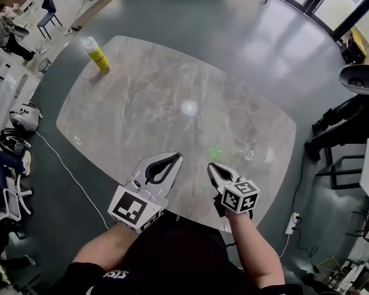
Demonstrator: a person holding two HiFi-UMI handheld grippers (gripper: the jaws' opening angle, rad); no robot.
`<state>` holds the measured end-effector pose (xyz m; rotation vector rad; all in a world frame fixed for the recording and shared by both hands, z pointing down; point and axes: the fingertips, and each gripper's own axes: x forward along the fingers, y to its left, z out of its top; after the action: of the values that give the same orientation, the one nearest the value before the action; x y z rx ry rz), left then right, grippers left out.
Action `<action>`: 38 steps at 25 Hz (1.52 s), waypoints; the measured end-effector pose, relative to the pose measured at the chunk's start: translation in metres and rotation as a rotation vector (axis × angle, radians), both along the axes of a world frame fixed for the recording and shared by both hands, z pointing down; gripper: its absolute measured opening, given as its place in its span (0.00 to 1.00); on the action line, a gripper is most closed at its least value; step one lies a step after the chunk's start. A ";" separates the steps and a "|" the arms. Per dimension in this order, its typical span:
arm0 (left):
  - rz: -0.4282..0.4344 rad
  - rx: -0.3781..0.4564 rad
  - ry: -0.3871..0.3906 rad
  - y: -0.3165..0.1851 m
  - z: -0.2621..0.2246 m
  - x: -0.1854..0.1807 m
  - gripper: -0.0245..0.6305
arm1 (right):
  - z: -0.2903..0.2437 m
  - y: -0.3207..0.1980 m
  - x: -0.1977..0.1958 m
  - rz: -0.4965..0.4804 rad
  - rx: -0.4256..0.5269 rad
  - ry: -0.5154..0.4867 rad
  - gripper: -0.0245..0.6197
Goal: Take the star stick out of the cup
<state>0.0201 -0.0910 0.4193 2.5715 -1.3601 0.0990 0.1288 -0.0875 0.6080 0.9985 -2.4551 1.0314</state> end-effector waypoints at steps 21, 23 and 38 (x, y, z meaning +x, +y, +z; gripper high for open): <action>-0.081 -0.059 -0.033 0.033 0.013 -0.012 0.04 | 0.094 -0.006 0.014 0.045 -0.231 0.092 0.13; -0.085 -0.058 -0.032 0.035 0.012 -0.012 0.04 | 0.093 -0.006 0.015 0.047 -0.231 0.094 0.13; -0.053 -0.030 0.005 0.030 0.001 0.009 0.04 | 0.019 -0.006 0.032 0.041 -0.046 0.038 0.13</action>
<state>0.0288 -0.0609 0.4203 2.5083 -1.4127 0.1032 0.1611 -0.0930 0.6267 1.0475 -2.3785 1.0670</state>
